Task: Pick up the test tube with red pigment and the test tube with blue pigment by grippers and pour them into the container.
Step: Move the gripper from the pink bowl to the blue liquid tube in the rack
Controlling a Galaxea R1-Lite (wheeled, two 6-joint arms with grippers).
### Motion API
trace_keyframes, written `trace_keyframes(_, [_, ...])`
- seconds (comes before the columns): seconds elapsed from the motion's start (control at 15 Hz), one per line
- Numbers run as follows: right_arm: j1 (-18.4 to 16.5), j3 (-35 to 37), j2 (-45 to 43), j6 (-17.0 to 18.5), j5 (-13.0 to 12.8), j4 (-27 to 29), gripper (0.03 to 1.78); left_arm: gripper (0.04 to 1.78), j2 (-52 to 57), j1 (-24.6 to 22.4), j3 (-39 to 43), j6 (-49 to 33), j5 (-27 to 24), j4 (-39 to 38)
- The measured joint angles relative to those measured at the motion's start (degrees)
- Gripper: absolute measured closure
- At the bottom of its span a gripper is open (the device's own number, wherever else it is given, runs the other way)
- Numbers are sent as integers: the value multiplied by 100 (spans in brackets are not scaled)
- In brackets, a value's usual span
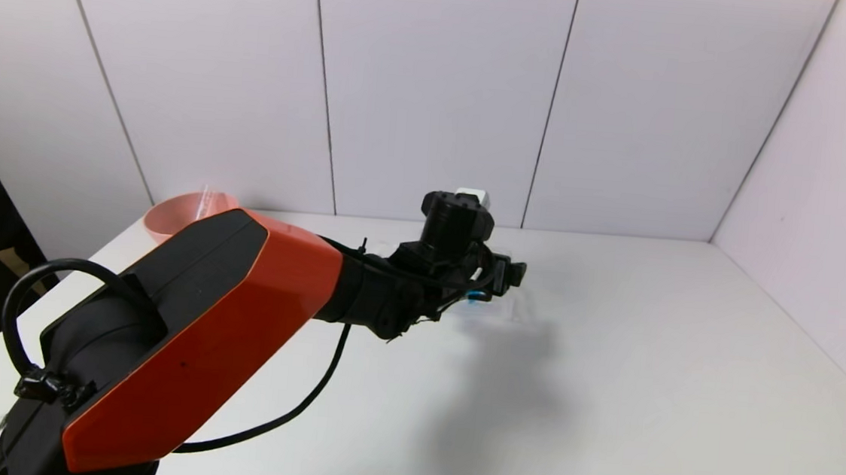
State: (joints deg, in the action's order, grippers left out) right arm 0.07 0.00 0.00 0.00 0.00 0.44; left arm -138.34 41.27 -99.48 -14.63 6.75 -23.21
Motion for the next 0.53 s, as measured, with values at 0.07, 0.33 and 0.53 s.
trace_keyframes(0.07, [0, 0, 0, 0, 0, 0, 4, 6, -2, -6, 0, -2, 2, 1])
trace_keyframes(0.33, [0, 0, 0, 0, 0, 0, 4, 19, -20, -39, -11, -2, 2, 59])
trace_keyframes(0.53, [0, 0, 0, 0, 0, 0, 4, 56, -39, -56, -33, -4, 13, 124])
